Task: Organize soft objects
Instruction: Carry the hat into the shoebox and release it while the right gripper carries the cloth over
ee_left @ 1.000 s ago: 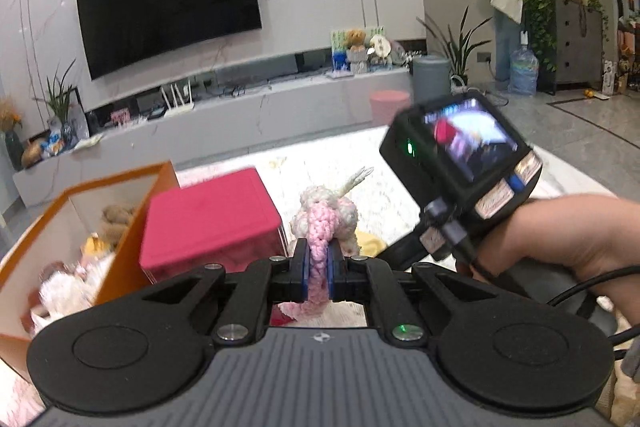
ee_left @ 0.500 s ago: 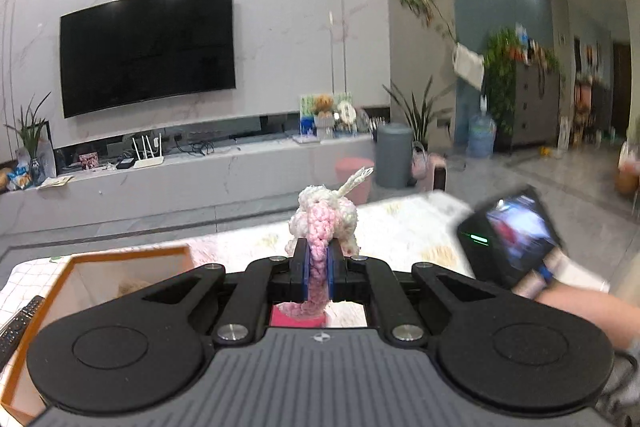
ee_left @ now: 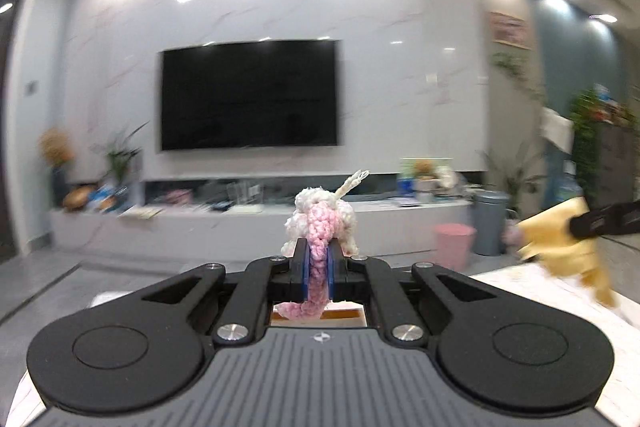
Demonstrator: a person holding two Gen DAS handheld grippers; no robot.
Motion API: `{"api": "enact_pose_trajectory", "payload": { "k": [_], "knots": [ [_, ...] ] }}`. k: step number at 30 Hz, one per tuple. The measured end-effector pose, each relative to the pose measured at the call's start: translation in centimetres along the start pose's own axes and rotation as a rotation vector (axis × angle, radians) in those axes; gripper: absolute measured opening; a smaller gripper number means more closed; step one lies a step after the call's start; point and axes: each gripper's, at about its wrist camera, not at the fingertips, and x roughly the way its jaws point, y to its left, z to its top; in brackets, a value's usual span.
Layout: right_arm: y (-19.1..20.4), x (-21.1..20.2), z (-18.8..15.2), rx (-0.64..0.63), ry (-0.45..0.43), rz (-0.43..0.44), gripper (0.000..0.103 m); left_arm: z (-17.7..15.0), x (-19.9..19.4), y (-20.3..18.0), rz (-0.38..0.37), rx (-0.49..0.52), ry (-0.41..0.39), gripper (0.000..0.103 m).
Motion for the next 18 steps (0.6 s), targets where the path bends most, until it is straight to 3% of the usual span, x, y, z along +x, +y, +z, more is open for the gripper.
{"api": "enact_pose_trajectory", "payload": {
  "k": [4, 7, 8, 11, 16, 18],
  "knots": [
    [4.0, 0.9, 1.0, -0.033, -0.032, 0.052, 0.001, -0.4, 2.1, 5.0, 0.054, -0.072, 0.027, 0.009],
    [6.8, 2.0, 0.9, -0.05, -0.03, 0.112, 0.001, -1.2, 4.0, 8.1, 0.0, -0.14, 0.116, 0.009],
    [7.7, 2.6, 0.8, -0.058, -0.021, 0.131, 0.001, -1.6, 4.8, 8.5, -0.039, -0.136, 0.167, 0.009],
    [10.4, 4.1, 0.2, -0.078, 0.017, 0.183, 0.001, -2.8, 6.0, 9.7, -0.104, -0.202, 0.207, 0.009],
    [14.5, 6.0, -2.7, -0.13, 0.099, 0.246, 0.001, -3.7, 8.1, 10.6, -0.042, -0.229, 0.245, 0.009],
    [16.0, 6.4, -4.3, -0.158, 0.14, 0.272, 0.001, -4.0, 9.1, 11.0, -0.051, -0.265, 0.28, 0.009]
  ]
}}
